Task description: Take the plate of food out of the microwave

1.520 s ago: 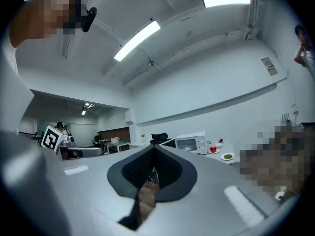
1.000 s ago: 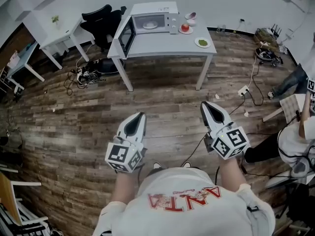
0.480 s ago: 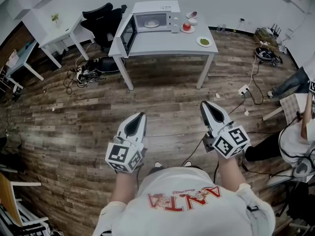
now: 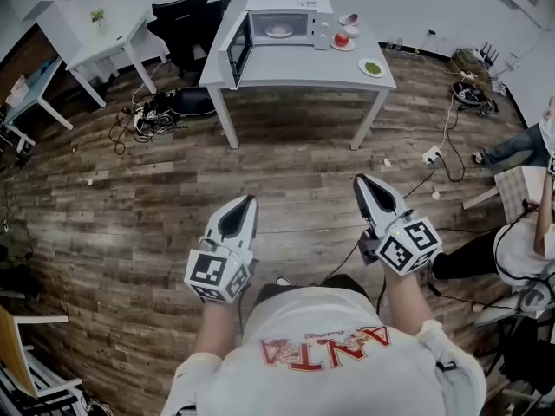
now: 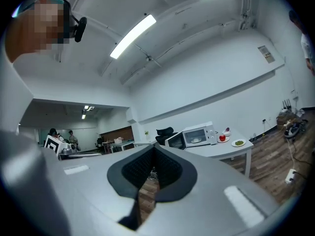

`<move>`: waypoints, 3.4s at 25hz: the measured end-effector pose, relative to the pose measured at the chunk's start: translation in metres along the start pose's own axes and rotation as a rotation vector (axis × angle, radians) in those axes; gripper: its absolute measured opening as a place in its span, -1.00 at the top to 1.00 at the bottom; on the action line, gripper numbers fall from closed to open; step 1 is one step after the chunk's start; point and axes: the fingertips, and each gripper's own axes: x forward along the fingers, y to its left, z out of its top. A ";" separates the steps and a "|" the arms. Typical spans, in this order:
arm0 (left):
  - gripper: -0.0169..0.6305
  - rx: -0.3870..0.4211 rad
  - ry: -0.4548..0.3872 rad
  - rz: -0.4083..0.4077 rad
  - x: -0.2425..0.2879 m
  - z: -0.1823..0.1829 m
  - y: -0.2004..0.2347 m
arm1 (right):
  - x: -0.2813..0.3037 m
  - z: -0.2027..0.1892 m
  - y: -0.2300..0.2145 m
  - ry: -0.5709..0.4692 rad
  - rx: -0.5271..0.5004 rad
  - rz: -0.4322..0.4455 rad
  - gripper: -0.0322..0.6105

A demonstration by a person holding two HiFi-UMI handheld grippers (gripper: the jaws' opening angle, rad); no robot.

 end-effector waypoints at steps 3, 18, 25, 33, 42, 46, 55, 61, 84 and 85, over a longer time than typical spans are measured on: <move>0.91 -0.025 0.004 0.008 -0.007 -0.007 0.020 | 0.014 -0.010 0.018 0.026 -0.018 0.017 0.91; 0.91 -0.047 0.007 0.034 0.046 -0.008 0.071 | 0.088 -0.023 -0.017 0.048 0.027 0.045 0.91; 0.91 -0.018 0.024 0.043 0.138 0.001 0.092 | 0.151 -0.010 -0.096 0.037 0.064 0.066 0.91; 0.91 -0.016 0.025 0.074 0.274 0.026 0.103 | 0.214 0.027 -0.215 0.055 0.088 0.093 0.91; 0.91 -0.031 0.043 0.172 0.380 0.030 0.127 | 0.278 0.033 -0.317 0.102 0.141 0.143 0.91; 0.91 -0.033 0.057 0.184 0.413 0.028 0.145 | 0.304 0.030 -0.343 0.107 0.165 0.149 0.91; 0.91 -0.020 0.057 0.143 0.495 0.028 0.206 | 0.391 0.028 -0.388 0.126 0.173 0.107 0.91; 0.91 -0.026 0.049 0.107 0.551 0.047 0.269 | 0.470 0.045 -0.405 0.130 0.163 0.064 0.91; 0.91 -0.126 0.118 0.193 0.648 0.032 0.369 | 0.678 -0.029 -0.496 0.268 0.602 0.038 0.68; 0.91 -0.126 0.122 0.208 0.650 0.029 0.370 | 0.687 -0.038 -0.501 0.280 0.638 0.035 0.62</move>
